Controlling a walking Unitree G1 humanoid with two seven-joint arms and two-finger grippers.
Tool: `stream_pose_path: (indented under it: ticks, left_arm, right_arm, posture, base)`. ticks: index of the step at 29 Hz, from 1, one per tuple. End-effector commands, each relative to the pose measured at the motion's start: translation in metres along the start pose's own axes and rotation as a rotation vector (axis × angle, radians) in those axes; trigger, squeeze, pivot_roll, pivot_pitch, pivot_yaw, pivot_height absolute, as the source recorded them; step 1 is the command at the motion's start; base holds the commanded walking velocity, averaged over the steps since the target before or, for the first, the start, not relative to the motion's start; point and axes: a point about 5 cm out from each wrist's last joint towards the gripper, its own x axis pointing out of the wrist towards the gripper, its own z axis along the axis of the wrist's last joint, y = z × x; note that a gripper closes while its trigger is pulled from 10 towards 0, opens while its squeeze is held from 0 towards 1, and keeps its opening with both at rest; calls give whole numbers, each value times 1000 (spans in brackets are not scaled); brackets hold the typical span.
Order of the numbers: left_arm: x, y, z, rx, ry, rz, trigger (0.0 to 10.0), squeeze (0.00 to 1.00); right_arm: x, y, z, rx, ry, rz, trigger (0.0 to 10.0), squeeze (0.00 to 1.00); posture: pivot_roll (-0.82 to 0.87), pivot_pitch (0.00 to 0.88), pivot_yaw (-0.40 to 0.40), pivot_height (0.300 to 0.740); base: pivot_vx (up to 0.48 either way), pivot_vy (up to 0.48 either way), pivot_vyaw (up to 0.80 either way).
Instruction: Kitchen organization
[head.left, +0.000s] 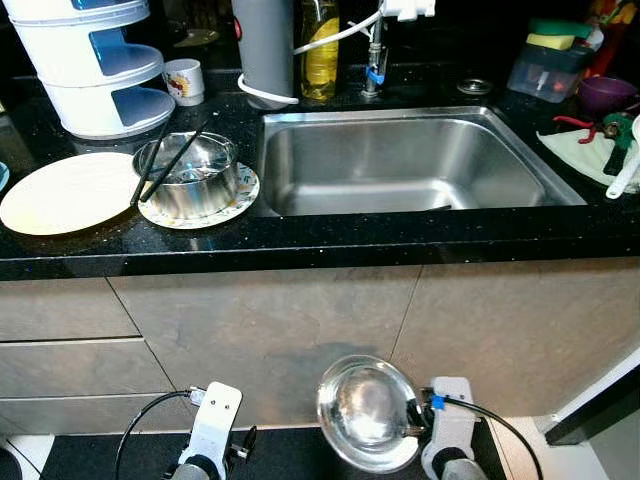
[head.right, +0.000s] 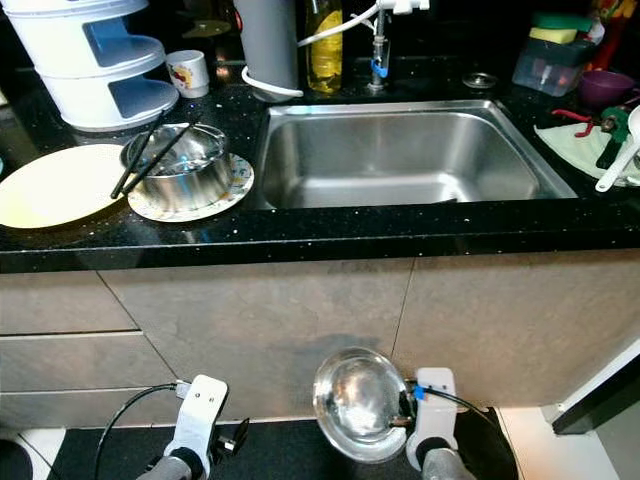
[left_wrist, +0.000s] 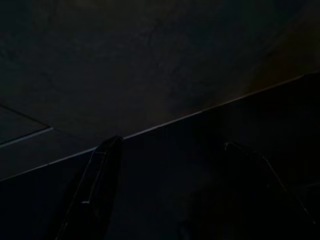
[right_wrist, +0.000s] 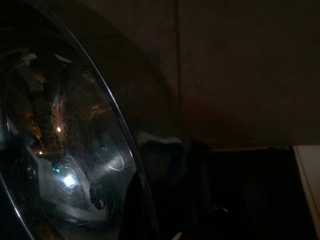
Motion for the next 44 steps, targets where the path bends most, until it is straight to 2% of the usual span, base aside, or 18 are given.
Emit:
stream_pose_path:
  ticks: [1, 7, 21, 28, 31, 38, 41, 42, 44]
  left_arm:
    - [-1, -5, -6, -24, 27, -9, 10000, 0]
    - [1, -7, -5, -27, 32, -9, 10000, 0]
    - [-1, -7, -6, -57, 26, 13, 10000, 0]
    - [0, -5, -5, -72, 29, 23, 10000, 0]
    - [-1, -6, -7, -72, 31, 14, 10000, 0]
    - [-4, -15, -12, -89, 44, -21, 10000, 0]
    - [-2, -17, -10, -100, 43, -19, 10000, 0]
    - [-2, -17, -10, -100, 43, -19, 10000, 0]
    - [-2, -18, -10, -105, 41, -18, 10000, 0]
  right_arm:
    - [-2, -7, 1, 37, -8, -30, 10000, 0]
    - [-2, -11, 3, 31, -7, -31, 10000, 0]
    - [3, -4, 11, 10, -29, -3, 10000, 0]
    - [11, 7, 22, -9, -48, 29, 10000, 0]
    - [12, 14, 27, 6, -75, 45, 10000, 0]
    - [5, 32, 19, 29, -71, 84, 10000, 0]
    - [1, 45, 9, -3, 4, 198, 10000, 0]
    - [1, 45, 9, -3, 4, 198, 10000, 0]
    - [-1, 48, 1, -20, 77, 242, 10000, 0]
  posture:
    - [-184, 161, 15, 740]
    - [-194, 162, 16, 740]
    - [-192, 155, 10, 740]
    - [-194, 163, 14, 740]
    - [-202, 163, 38, 740]
    - [-219, 157, 68, 740]
    - [-218, 165, 53, 740]
    - [-218, 165, 53, 740]
    - [-221, 169, 51, 740]
  base:
    - [0, 0, 0]
    - [0, 0, 0]
    - [0, 0, 0]
    - [0, 0, 0]
    - [0, 0, 0]
    - [0, 0, 0]
    - [0, 0, 0]
    - [0, 0, 0]
    - [0, 0, 0]
